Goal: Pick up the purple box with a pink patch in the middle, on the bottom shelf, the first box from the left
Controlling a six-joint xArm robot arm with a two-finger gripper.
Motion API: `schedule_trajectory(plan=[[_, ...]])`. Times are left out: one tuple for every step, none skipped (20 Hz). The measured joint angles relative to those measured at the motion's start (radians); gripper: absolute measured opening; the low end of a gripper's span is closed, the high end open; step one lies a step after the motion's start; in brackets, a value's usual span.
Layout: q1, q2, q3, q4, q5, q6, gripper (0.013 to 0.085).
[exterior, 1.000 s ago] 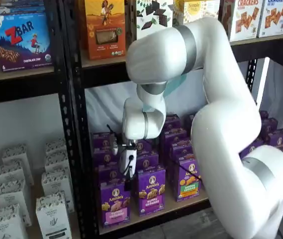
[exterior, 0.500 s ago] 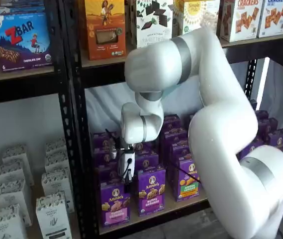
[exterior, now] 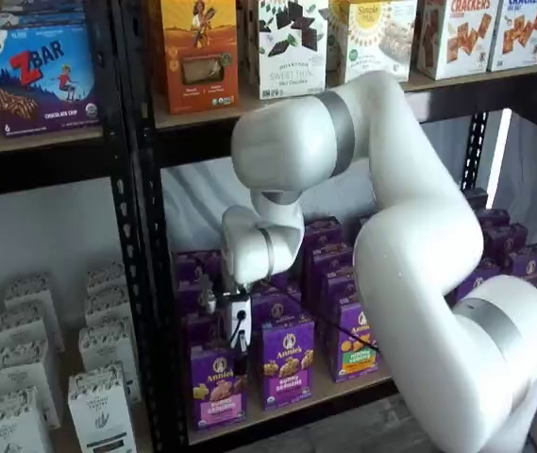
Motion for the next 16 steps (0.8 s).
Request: schedule_trajectory(plan=[[0.002, 0.008, -0.007, -0.003, -0.001, 0.004, 0.085], [0.005, 0.019, -0.016, -0.005, -0.003, 0.009, 0.085], [0.008, 0.028, -0.025, -0.006, -0.005, 0.013, 0.085], [0.01, 0.036, -0.031, -0.006, -0.007, 0.014, 0.085], [0.012, 0.043, -0.038, -0.004, -0.008, 0.015, 0.085], [0.014, 0.05, -0.045, -0.001, -0.007, 0.015, 0.085], [0.016, 0.055, -0.051, -0.001, -0.006, 0.016, 0.085], [0.017, 0.06, -0.056, -0.001, -0.006, 0.017, 0.085], [0.018, 0.064, -0.06, -0.001, -0.008, 0.018, 0.085], [0.019, 0.067, -0.064, 0.0, -0.008, 0.019, 0.085], [0.019, 0.07, -0.067, -0.001, -0.007, 0.02, 0.085], [0.019, 0.072, -0.069, -0.001, -0.007, 0.02, 0.085], [0.019, 0.073, -0.07, 0.0, -0.008, 0.019, 0.085], [0.019, 0.073, -0.07, 0.0, -0.009, 0.019, 0.085], [0.019, 0.073, -0.069, -0.002, -0.012, 0.02, 0.081], [0.019, 0.073, -0.069, -0.005, -0.011, 0.023, 0.077]])
